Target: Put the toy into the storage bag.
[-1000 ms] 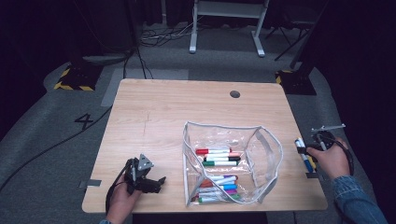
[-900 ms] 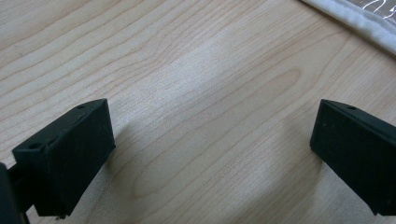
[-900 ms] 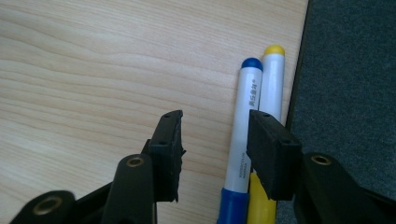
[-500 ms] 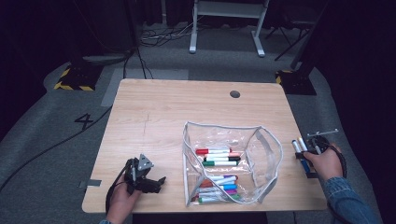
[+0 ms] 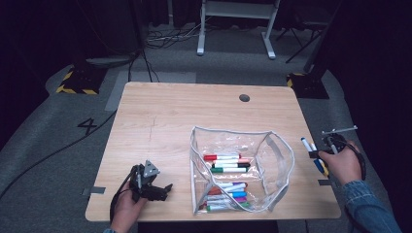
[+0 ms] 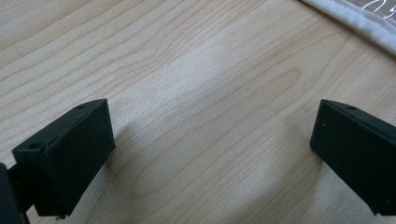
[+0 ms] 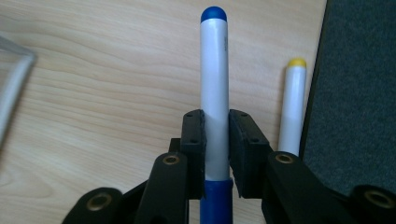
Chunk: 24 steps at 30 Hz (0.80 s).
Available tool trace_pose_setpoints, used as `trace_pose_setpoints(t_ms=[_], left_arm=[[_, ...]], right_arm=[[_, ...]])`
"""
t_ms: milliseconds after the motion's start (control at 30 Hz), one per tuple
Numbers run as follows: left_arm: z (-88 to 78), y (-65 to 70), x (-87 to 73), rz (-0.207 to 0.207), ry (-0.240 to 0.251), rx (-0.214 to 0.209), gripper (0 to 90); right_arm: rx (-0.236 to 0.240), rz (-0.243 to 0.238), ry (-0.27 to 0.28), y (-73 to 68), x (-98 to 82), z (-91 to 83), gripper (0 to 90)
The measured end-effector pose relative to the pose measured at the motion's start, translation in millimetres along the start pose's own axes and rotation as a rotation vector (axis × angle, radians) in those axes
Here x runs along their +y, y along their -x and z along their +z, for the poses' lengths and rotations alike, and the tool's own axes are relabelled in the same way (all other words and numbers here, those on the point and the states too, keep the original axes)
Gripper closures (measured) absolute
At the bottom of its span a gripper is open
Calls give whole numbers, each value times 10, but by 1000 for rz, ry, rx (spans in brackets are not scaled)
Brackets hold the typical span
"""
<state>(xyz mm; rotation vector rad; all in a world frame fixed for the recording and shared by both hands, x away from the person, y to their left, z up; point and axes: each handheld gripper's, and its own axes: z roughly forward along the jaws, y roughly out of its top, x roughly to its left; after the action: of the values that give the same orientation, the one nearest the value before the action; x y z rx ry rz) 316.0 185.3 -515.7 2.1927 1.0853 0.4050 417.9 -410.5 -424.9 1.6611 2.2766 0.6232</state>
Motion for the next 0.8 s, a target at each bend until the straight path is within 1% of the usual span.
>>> trace_pose_setpoints(t_ms=[67, 167, 233, 300, 400, 500, 533, 567, 600, 633, 667, 700, 800], left_arm=[[0, 0, 0, 0, 0, 0, 0], [0, 0, 0, 0, 0, 0, 0], [0, 0, 0, 0, 0, 0, 0], [0, 0, 0, 0, 0, 0, 0], [0, 0, 0, 0, 0, 0, 0], [0, 0, 0, 0, 0, 0, 0], [0, 0, 0, 0, 0, 0, 0], [0, 0, 0, 0, 0, 0, 0], [0, 0, 0, 0, 0, 0, 0], [0, 0, 0, 0, 0, 0, 0], [0, 0, 0, 0, 0, 0, 0], [0, 0, 0, -1, 0, 0, 0], [0, 0, 0, 0, 0, 0, 0]], right_arm=[[12, -30, 21, -56, 54, -110, 769], [36, -97, 54, -184, 140, -277, 769], [43, -118, 58, -255, 173, -351, 769], [55, -149, 75, -340, 212, -439, 769], [84, -190, 95, -512, 283, -606, 769], [101, -235, 112, -656, 342, -746, 769], [107, -259, 124, -724, 364, -805, 768], [110, -273, 127, -769, 375, -839, 769], [113, -302, 137, -842, 393, -891, 769], [110, -320, 145, -885, 402, -921, 769], [114, -342, 149, -961, 415, -970, 769], [119, -358, 154, -1005, 423, -996, 769], [139, -417, 167, -1203, 445, -1115, 769]])
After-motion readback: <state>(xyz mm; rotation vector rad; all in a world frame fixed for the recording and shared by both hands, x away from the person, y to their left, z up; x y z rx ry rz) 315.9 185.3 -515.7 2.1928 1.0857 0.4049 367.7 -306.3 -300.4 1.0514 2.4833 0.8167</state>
